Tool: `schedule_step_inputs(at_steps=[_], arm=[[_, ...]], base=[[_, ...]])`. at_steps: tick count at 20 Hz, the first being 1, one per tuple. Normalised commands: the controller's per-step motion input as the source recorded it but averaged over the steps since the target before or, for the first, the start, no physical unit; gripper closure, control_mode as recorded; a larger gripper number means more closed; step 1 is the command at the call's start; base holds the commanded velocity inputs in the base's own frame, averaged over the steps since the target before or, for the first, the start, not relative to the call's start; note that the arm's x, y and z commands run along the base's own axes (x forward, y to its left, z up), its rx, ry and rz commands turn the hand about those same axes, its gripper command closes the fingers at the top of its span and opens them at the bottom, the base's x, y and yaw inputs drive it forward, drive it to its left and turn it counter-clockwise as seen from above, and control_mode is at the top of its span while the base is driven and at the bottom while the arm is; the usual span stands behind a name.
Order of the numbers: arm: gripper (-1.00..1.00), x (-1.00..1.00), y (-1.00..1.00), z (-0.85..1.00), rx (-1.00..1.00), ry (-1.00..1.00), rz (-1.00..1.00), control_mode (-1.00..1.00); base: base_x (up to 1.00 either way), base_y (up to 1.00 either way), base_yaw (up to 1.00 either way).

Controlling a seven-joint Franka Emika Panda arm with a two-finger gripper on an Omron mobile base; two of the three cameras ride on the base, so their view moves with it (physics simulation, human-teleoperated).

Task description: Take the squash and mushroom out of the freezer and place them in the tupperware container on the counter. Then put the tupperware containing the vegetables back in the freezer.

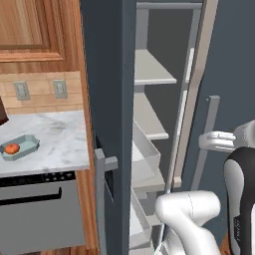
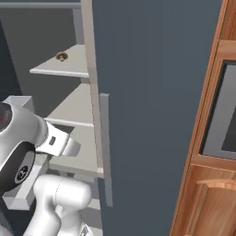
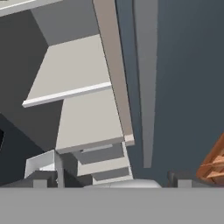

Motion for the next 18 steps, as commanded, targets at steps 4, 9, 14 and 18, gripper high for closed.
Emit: schedule_step_inputs(at_steps=[4, 9, 14, 18], arm=[[-1.0, 0.0, 0.0, 0.0, 0.0, 0.0, 0.0, 1.0], [-1.0, 0.0, 0.0, 0.0, 0.0, 0.0, 0.0, 1.0], [-1.0, 0.0, 0.0, 0.0, 0.0, 0.0, 0.0, 1.0], [-1.0, 0.05, 0.0, 0.08, 0.0, -0.02, 0.0, -1.0]], base=[[-0.01, 0.64, 0.0], [-0.16, 0.56, 0.0], [0.47, 0.06, -0.01], [0.41, 0.05, 0.0]])
